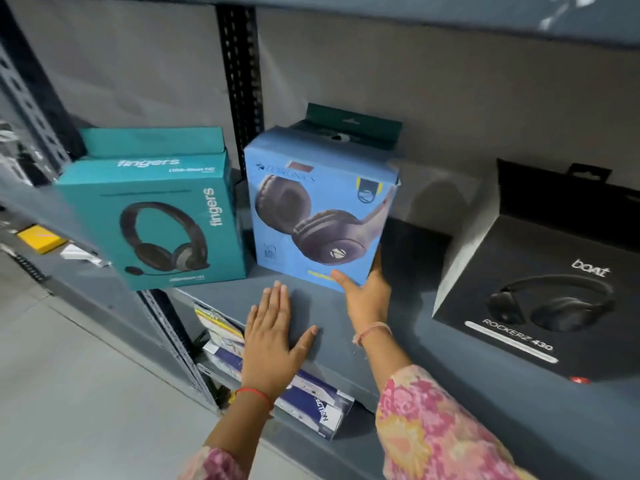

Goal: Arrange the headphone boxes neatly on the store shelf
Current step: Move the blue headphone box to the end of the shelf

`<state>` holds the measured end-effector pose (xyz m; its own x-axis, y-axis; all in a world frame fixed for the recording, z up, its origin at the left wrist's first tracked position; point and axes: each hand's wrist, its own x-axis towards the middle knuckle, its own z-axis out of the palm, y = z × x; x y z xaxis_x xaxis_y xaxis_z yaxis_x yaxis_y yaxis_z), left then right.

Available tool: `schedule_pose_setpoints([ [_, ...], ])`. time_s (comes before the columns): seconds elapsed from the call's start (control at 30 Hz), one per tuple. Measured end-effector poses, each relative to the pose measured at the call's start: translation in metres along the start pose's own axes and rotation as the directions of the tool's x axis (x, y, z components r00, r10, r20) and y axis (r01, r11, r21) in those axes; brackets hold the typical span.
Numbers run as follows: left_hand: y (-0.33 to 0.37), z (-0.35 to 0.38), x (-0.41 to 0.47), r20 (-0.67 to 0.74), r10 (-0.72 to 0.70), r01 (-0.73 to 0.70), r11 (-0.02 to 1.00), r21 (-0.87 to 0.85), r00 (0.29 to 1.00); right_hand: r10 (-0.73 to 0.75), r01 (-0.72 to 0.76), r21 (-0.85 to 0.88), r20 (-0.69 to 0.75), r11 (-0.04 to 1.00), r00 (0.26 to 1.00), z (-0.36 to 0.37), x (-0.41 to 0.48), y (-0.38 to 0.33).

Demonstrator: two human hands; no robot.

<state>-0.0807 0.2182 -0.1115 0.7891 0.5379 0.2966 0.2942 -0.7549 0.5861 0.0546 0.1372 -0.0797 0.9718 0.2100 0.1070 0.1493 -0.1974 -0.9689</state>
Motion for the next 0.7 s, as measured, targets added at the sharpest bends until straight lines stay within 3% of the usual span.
schedule_pose_setpoints([
  [0.03, 0.001, -0.003, 0.000, -0.025, -0.079, 0.073, 0.977, -0.202, 0.997, 0.013, -0.013, 0.012, -0.001, 1.000, 1.000, -0.009, -0.008, -0.001],
  [0.1, 0.010, -0.021, 0.000, -0.042, -0.255, 0.188, 0.805, -0.563, 0.966, 0.028, -0.027, 0.038, -0.005, 0.999, 1.000, -0.033, -0.032, -0.005],
  [0.13, 0.012, -0.031, 0.000, -0.043, -0.314, 0.211, 0.726, -0.654, 0.948, 0.029, -0.028, 0.046, -0.002, 0.999, 1.000, -0.048, -0.045, -0.009],
  [0.2, 0.014, -0.048, -0.001, 0.049, -0.313, 0.242, 0.615, -0.751, 0.948, 0.049, -0.050, 0.036, 0.026, 0.998, 0.998, -0.076, -0.067, -0.016],
  [0.27, 0.022, -0.061, -0.006, 0.237, -0.173, 0.292, 0.492, -0.820, 0.956, 0.093, -0.095, 0.020, 0.068, 0.995, 0.993, -0.098, -0.084, -0.023],
  [0.4, 0.042, -0.077, -0.032, 0.328, -0.033, 0.301, 0.492, -0.817, 0.944, 0.121, -0.122, 0.005, 0.086, 0.993, 0.989, -0.127, -0.110, -0.043],
  [0.7, 0.059, -0.089, -0.074, 0.273, -0.054, 0.265, 0.467, -0.844, 0.961, 0.083, -0.077, -0.055, 0.114, 0.995, 0.990, -0.152, -0.143, -0.055],
])
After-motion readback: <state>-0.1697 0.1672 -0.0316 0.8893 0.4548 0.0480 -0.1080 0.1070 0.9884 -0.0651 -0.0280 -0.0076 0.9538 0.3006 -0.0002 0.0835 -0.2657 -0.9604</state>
